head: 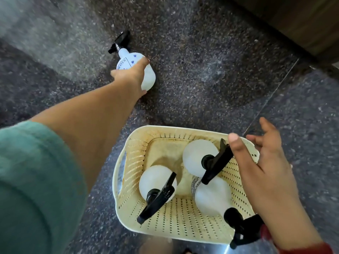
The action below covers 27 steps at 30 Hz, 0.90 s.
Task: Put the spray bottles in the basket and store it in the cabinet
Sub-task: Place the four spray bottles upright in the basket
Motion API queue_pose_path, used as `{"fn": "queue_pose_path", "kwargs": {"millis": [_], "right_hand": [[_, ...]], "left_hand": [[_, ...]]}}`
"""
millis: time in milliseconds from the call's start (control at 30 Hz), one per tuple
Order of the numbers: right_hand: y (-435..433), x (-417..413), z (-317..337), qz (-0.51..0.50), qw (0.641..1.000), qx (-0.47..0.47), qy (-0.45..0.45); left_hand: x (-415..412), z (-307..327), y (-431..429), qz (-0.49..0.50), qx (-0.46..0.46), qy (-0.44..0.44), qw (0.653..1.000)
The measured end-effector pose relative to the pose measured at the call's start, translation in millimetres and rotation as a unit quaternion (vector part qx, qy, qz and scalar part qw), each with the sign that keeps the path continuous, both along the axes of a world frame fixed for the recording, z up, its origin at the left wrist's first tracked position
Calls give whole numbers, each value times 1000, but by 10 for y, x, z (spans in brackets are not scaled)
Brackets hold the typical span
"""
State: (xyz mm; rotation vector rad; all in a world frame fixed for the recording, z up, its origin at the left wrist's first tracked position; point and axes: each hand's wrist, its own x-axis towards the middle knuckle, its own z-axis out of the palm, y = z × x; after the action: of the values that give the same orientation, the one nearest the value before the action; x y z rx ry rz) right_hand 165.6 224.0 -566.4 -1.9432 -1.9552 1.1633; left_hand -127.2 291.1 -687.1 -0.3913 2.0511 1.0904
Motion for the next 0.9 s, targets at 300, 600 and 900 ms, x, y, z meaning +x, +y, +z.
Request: {"fn": "queue_pose_path", "kwargs": {"millis": [300,600,900], "right_hand": [[86,-82,403,-62,986,73,136],[251,-950,1369,-67,944,-97,309],[-227,-794,1421,-212,891,-178,359]], "left_hand": [[417,371,-885,-82,88,161,980],[609,1571,-1360,-342,278,348,827],[1195,1299,-1777,-404,341,395,751]]}}
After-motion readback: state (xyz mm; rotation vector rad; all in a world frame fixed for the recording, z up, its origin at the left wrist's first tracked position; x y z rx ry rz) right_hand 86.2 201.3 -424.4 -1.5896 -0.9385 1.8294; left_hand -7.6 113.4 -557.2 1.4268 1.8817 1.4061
